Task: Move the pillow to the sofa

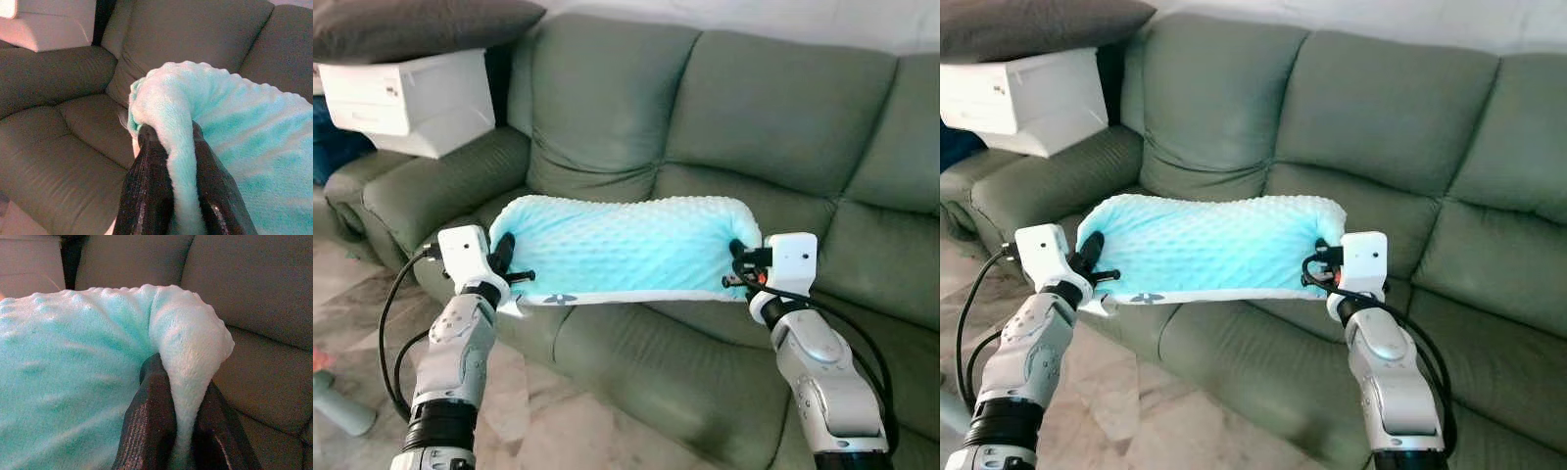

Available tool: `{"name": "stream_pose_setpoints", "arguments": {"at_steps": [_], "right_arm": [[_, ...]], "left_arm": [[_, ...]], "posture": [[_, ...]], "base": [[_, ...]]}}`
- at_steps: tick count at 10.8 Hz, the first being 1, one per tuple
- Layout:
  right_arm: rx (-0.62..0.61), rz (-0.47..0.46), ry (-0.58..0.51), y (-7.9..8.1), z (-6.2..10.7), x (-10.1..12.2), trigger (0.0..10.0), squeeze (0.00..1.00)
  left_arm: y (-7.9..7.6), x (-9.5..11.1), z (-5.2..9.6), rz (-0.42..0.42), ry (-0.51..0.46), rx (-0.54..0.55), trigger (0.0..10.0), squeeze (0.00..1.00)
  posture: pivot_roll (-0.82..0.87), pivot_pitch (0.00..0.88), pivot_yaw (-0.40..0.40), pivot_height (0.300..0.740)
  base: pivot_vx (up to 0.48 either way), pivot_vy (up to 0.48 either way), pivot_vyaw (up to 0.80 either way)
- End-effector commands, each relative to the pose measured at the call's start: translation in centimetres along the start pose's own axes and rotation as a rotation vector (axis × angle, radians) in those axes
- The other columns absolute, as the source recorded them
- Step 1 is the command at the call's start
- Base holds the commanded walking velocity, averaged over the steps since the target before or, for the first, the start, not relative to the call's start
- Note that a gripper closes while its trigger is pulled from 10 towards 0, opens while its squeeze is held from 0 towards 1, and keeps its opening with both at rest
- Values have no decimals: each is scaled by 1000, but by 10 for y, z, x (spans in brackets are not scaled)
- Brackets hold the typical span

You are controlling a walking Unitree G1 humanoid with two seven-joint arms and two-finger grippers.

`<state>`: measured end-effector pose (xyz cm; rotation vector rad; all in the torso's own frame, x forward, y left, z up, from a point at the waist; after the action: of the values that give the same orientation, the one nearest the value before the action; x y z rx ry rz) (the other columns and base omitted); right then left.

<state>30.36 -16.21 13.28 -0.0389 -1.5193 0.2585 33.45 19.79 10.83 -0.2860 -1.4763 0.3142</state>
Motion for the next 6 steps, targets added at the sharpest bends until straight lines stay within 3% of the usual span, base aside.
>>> {"name": "stream_pose_setpoints", "arguments": {"at_steps": [1,6], "right_arm": [[-27,-2,-12,-5,0,5,10000,0],[-29,-5,-7,-5,0,4,10000,0]], "left_arm": [[3,8,-3,-7,-17,19,10000,0],[4,7,-2,-3,-14,25,10000,0]], "posture": [[-182,0,16,740],[-182,0,16,740]], "base": [[0,0,-800],[0,0,-800]]}}
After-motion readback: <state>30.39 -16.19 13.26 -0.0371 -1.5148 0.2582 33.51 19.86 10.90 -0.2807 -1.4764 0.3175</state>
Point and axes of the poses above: a point about 5 cm out from each wrist's last joint towards the gripper, its own z axis pointing back from the gripper into the wrist, its own x axis along the axis of the wrist's last joint, y = z × x, the point moved 1 cm from there along -z, pointing out of the wrist towards the gripper, and after that the axes turned 10 degrees about z, right-handed, at the moved point
